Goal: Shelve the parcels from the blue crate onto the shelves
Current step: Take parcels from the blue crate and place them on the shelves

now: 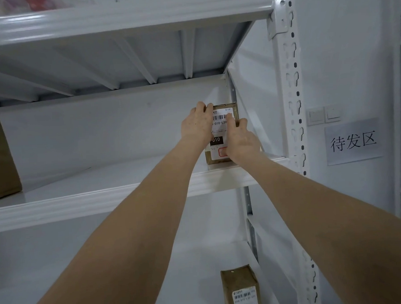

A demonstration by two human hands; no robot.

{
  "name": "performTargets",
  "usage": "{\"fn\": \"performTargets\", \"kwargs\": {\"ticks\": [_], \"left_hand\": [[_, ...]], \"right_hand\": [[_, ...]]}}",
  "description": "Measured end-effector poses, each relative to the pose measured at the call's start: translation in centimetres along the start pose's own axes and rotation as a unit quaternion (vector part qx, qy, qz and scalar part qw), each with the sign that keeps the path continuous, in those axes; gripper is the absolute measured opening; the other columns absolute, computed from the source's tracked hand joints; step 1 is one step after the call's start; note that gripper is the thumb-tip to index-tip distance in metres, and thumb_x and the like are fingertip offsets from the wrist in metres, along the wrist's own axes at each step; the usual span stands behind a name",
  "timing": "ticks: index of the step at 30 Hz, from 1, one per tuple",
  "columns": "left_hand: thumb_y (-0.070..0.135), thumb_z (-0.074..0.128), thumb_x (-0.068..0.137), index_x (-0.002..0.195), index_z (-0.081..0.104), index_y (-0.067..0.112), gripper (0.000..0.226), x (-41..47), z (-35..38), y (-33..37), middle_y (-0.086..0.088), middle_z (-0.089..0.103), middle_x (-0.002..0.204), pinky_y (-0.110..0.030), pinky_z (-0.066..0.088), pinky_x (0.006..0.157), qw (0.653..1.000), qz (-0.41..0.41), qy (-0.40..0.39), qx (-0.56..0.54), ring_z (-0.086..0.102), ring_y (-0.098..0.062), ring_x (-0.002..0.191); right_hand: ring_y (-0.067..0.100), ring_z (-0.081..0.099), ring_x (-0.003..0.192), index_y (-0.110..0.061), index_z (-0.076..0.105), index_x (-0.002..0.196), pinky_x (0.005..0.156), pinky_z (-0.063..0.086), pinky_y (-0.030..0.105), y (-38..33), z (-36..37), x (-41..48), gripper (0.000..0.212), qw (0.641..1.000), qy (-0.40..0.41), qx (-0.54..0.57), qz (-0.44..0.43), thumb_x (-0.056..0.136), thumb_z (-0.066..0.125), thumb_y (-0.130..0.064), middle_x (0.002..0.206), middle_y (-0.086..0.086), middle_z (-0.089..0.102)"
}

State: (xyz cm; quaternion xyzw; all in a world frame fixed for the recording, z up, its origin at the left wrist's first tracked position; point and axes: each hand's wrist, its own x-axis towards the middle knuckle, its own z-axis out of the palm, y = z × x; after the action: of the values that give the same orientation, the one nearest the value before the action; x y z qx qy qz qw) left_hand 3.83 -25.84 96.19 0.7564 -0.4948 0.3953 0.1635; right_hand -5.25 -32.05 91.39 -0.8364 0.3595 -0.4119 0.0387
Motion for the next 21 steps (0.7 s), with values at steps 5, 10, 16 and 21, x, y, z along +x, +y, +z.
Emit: {"fn": "performTargets", "kwargs": {"ticks": [5,10,16,21], "left_hand": [[0.016,0.075,0.078,0.142,0.029,0.013,0.079,0.6,1.0,-0.2,-0.008,0.036,0.136,-0.034,0.047,0.087,1.000,-0.002,0.004,0.004,0.046,-0.024,0.118],[0.015,0.075,0.077,0.141,0.031,0.013,0.077,1.2,1.7,-0.5,-0.008,0.037,0.135,-0.033,0.047,0.084,1.000,-0.004,0.004,0.005,0.046,-0.024,0.118],[0.014,0.073,0.079,0.140,0.031,0.012,0.074,1.4,1.8,-0.6,-0.009,0.035,0.135,-0.033,0.047,0.086,1.000,-0.002,0.006,0.003,0.042,-0.025,0.121],[0.011,0.067,0.083,0.142,0.028,0.013,0.071,1.5,1.4,-0.4,-0.011,0.034,0.136,-0.034,0.047,0.086,1.000,0.000,0.000,0.009,0.041,-0.026,0.122]], "right_hand": [[0.026,0.046,0.076,-0.018,0.021,0.143,0.067,0.042,0.036,0.2,0.9,1.0,0.079,1.000,0.003,0.008,-0.001,0.082,0.071,-0.011,0.128,0.014,0.035],[0.030,0.052,0.080,-0.017,0.021,0.144,0.068,0.039,0.036,0.1,1.3,1.5,0.080,1.000,-0.002,0.007,0.000,0.082,0.072,-0.011,0.130,0.015,0.034],[0.033,0.058,0.093,-0.019,0.021,0.144,0.076,0.046,0.039,0.2,1.2,1.5,0.082,1.000,0.001,0.015,0.000,0.081,0.073,-0.011,0.131,0.014,0.032],[0.032,0.057,0.099,-0.017,0.021,0.144,0.082,0.049,0.041,0.1,1.3,1.2,0.081,1.000,0.017,0.002,0.000,0.081,0.072,-0.011,0.132,0.014,0.031]]}}
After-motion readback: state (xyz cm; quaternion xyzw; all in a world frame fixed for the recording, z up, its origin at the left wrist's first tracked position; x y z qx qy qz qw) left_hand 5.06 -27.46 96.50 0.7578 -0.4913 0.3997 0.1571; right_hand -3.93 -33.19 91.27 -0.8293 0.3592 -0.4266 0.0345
